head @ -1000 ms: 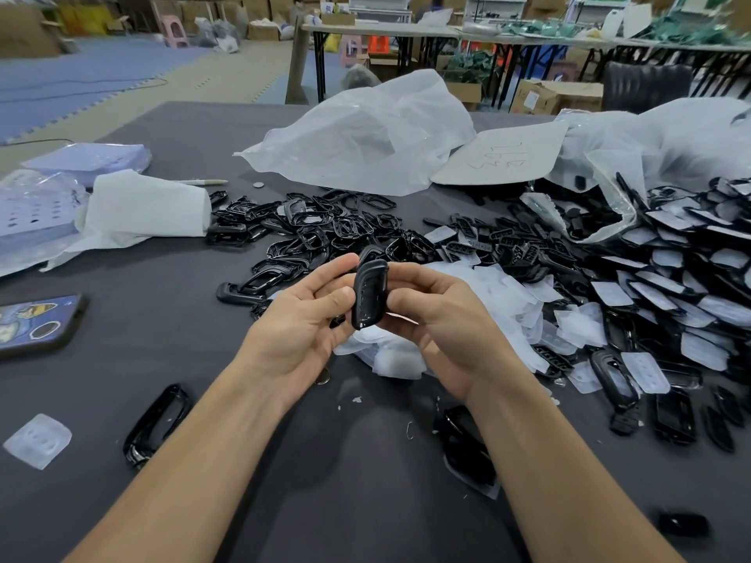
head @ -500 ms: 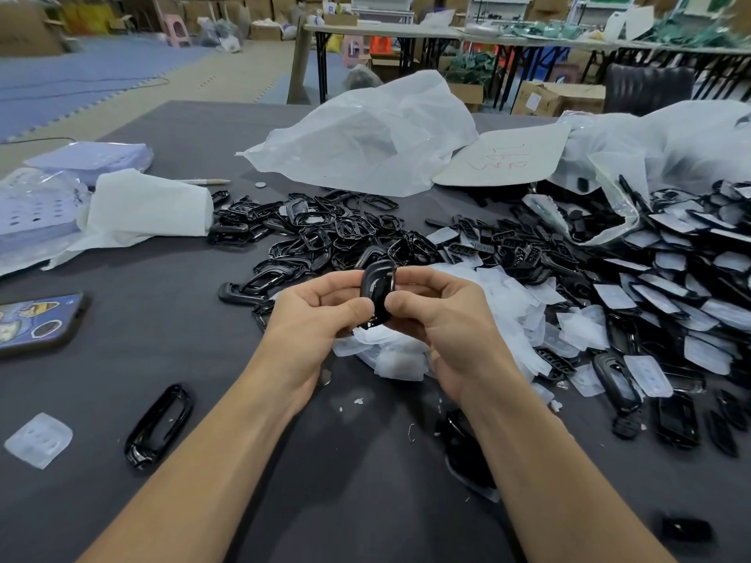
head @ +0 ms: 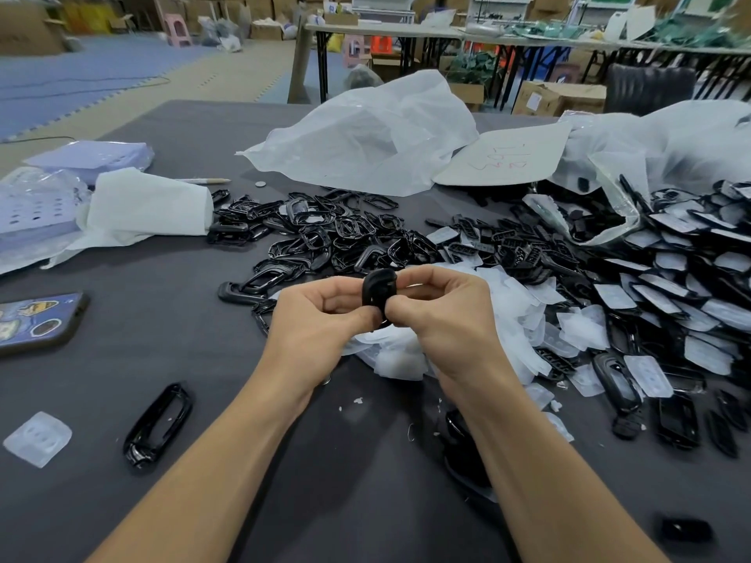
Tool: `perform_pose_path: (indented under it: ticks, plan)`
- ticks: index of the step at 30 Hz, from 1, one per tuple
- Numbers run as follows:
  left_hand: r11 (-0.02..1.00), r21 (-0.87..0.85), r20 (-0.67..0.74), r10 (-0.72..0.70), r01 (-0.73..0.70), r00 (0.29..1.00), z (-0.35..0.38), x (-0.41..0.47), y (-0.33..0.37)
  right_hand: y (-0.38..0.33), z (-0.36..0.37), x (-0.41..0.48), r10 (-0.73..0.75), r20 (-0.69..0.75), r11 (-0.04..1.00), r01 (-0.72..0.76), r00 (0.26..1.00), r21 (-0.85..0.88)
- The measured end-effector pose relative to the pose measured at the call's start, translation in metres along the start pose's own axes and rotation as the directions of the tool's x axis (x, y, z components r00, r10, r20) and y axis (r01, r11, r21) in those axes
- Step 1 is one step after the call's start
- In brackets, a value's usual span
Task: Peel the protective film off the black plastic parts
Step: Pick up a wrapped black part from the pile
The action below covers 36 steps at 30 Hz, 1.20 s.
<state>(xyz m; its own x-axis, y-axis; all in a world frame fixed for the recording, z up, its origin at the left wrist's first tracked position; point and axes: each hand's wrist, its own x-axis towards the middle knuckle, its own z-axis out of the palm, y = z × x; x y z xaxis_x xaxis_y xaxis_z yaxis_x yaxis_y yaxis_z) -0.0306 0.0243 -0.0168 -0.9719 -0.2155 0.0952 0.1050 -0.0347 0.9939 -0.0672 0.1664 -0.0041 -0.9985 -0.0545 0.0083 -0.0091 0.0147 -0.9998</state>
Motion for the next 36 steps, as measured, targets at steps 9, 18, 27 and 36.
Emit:
perform_pose_path:
  ticks: [9,18,27,36]
  plan:
    - [0.995,-0.052,0.099,-0.075,0.080,0.992,0.002,0.001,0.001,-0.003,0.005,-0.006,-0.124,0.000,0.991,0.124,0.992,-0.058]
    - [0.990,-0.083,0.156,-0.104,0.118,0.982,-0.003,0.006,-0.001,-0.006,0.003,-0.007,-0.264,-0.019,0.934,0.251,0.964,-0.253]
    - [0.988,-0.128,0.232,-0.060,0.092,0.971,-0.006,0.003,0.003,-0.011,-0.005,-0.002,-0.077,0.077,0.997,0.075,0.994,0.025]
    - [0.995,-0.088,0.177,-0.019,0.036,0.984,-0.008,0.003,0.004,-0.012,-0.010,0.001,-0.056,0.149,0.987,0.033,0.987,0.156]
